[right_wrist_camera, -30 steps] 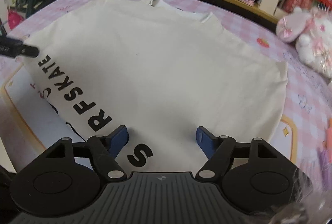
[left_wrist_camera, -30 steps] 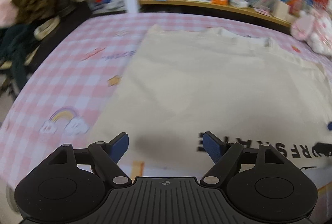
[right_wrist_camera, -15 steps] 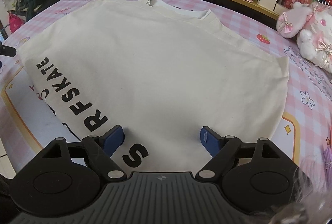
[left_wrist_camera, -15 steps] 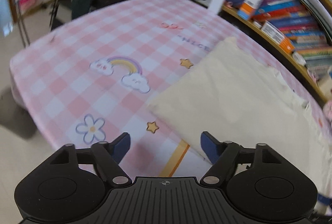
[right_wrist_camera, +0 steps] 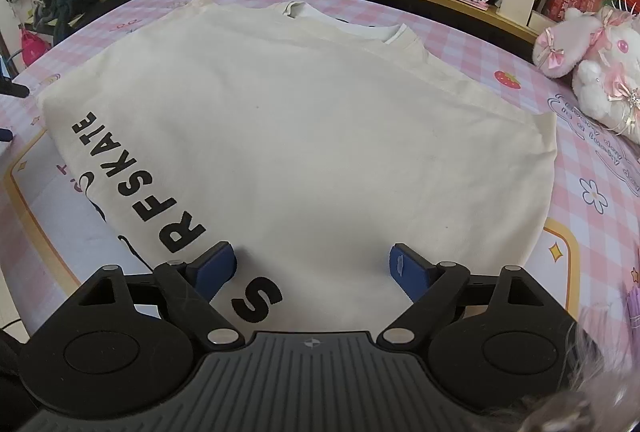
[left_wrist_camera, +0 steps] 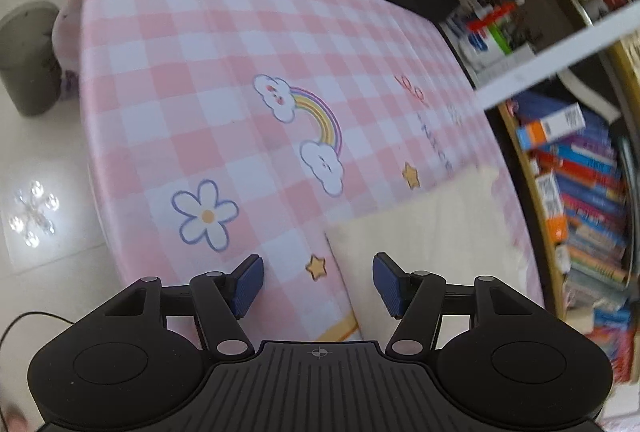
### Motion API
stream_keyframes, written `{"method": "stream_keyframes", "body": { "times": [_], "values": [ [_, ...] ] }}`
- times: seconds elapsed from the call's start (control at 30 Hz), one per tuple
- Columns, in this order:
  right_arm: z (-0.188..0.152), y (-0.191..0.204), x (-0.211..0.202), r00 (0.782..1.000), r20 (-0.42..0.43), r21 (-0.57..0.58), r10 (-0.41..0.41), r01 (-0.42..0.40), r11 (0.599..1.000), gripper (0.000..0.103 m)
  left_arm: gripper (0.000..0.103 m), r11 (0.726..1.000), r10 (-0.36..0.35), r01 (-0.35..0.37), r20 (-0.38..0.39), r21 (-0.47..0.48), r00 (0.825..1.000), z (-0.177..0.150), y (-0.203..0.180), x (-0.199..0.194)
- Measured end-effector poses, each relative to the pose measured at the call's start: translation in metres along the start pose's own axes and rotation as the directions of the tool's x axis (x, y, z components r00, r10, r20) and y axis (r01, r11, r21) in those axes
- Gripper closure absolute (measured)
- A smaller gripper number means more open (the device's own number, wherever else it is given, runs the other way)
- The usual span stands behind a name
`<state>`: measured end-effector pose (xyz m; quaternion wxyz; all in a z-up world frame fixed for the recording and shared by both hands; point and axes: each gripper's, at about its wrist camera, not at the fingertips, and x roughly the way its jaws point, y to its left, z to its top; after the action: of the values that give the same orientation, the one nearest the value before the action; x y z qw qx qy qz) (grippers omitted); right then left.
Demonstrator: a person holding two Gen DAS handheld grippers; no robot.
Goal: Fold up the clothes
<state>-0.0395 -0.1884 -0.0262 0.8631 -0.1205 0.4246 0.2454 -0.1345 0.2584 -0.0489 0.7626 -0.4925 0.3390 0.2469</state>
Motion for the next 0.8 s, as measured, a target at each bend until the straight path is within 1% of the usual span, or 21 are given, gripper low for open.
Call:
{"method": "stream_keyframes", "body": {
  "times": [0.07, 0.1, 0.13, 0.23, 0.37, 0.4, 0.47, 0.5, 0.53, 0.6, 0.7, 0.8],
  "values": [
    [0.001, 0.000, 0.001, 1.000, -0.006, 0.000, 0.000, 0.000, 1.000, 0.018, 0.044, 1.000, -0.015, 0.015, 0.004, -0.014, 1.000, 0.002, 0.002, 0.002],
    [0.002, 0.000, 0.001, 1.000, -0.008, 0.001, -0.001, 0.001, 1.000, 0.017, 0.046, 1.000, -0.023, 0.023, 0.004, -0.020, 1.000, 0.002, 0.002, 0.004],
    [0.002, 0.000, 0.001, 1.000, -0.011, 0.001, -0.001, 0.001, 1.000, 0.017, 0.051, 0.999, -0.032, 0.032, 0.002, -0.025, 0.999, 0.002, 0.001, 0.007],
    [0.003, 0.000, 0.001, 1.000, -0.016, 0.005, -0.005, 0.005, 1.000, 0.017, 0.058, 0.997, -0.061, 0.061, -0.006, -0.045, 0.998, 0.002, -0.005, 0.016],
    [0.002, 0.001, 0.001, 1.000, -0.017, 0.011, -0.009, 0.010, 1.000, 0.017, 0.059, 0.992, -0.097, 0.096, -0.011, -0.088, 0.995, 0.001, -0.011, 0.028],
    [0.002, 0.001, 0.001, 1.000, -0.017, 0.012, -0.010, 0.011, 1.000, 0.017, 0.063, 0.990, -0.097, 0.095, -0.008, -0.101, 0.995, 0.001, -0.012, 0.030],
    [0.001, 0.001, 0.000, 1.000, -0.015, 0.014, -0.012, 0.012, 1.000, 0.016, 0.079, 0.992, -0.064, 0.063, 0.002, -0.105, 0.998, 0.000, -0.013, 0.033],
    [0.001, 0.001, 0.000, 1.000, -0.014, 0.014, -0.012, 0.012, 1.000, 0.016, 0.092, 0.993, -0.050, 0.051, 0.007, -0.106, 0.999, 0.000, -0.014, 0.033],
    [0.001, 0.001, 0.001, 1.000, -0.014, 0.014, -0.012, 0.012, 1.000, 0.016, 0.096, 0.994, -0.044, 0.045, 0.012, -0.104, 0.999, -0.001, -0.013, 0.034],
    [0.001, 0.001, 0.001, 1.000, -0.016, 0.014, -0.012, 0.013, 1.000, 0.016, 0.100, 0.995, -0.032, 0.034, 0.023, -0.093, 0.999, -0.003, -0.011, 0.033],
    [0.002, 0.001, 0.001, 1.000, -0.024, 0.013, -0.012, 0.012, 1.000, 0.016, 0.101, 0.999, -0.035, 0.036, 0.064, -0.008, 0.997, -0.007, -0.017, 0.015],
    [0.002, -0.002, 0.001, 1.000, -0.029, 0.014, -0.010, 0.011, 1.000, 0.013, 0.101, 1.000, -0.010, 0.011, 0.028, -0.006, 1.000, -0.003, -0.008, 0.016]
  ]
}}
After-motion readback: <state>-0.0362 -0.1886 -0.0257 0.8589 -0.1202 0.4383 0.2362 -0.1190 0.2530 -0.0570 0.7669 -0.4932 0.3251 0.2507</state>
